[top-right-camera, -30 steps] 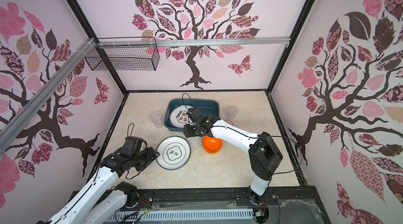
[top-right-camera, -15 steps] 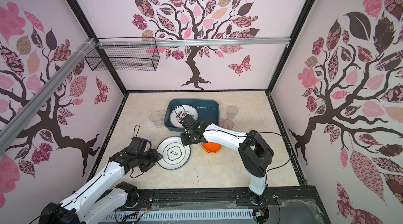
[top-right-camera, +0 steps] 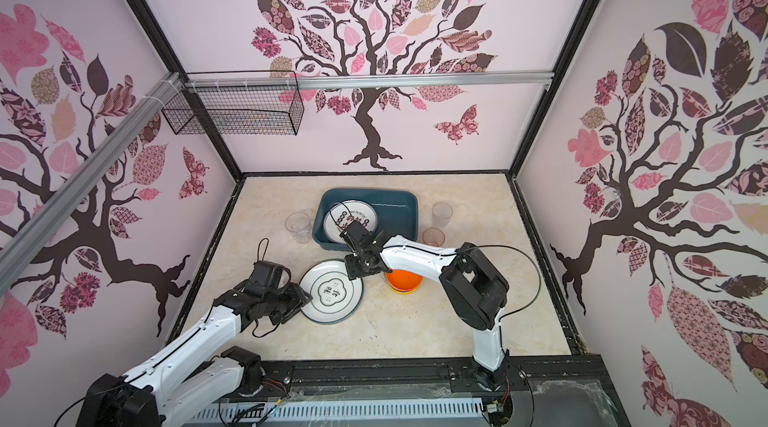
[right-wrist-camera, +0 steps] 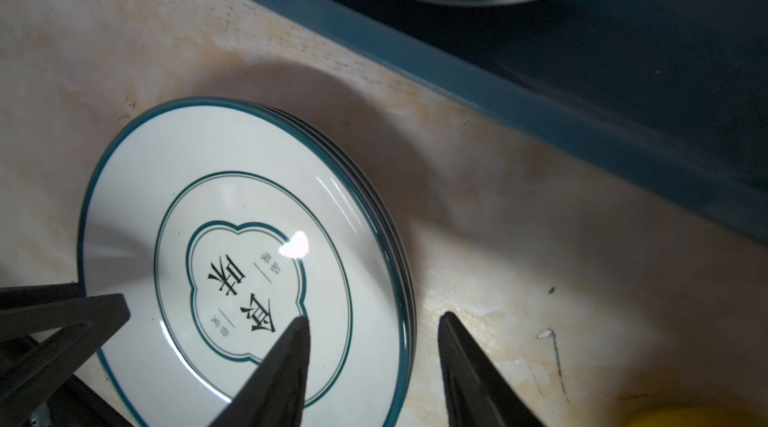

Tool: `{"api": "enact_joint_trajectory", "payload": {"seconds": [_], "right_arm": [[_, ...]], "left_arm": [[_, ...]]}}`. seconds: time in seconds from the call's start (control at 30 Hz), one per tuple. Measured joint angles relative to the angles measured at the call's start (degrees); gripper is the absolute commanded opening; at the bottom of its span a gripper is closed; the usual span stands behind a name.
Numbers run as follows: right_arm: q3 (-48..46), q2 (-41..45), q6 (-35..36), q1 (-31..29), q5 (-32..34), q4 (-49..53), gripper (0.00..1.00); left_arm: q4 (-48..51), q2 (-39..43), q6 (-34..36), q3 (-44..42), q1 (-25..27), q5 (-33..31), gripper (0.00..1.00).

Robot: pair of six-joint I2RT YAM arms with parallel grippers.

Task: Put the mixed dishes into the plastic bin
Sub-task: 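Reach both grippers to opposite rims of the white plate stack, then tilt the white plate stack up with the left gripper while the right holds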

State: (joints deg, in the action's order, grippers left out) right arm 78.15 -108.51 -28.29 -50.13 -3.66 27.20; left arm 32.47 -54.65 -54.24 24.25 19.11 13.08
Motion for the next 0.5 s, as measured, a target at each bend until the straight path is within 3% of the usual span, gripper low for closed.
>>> {"api": "enact_joint_trajectory", "payload": {"seconds": [0.5], "right_arm": [[1.03,-2.32,-0.13,0.0,-1.14,-0.44,0.51]], "left_arm": [[-0.72,-0.35,-0.17,-0.7,0.0,0.2,0.47]]}}
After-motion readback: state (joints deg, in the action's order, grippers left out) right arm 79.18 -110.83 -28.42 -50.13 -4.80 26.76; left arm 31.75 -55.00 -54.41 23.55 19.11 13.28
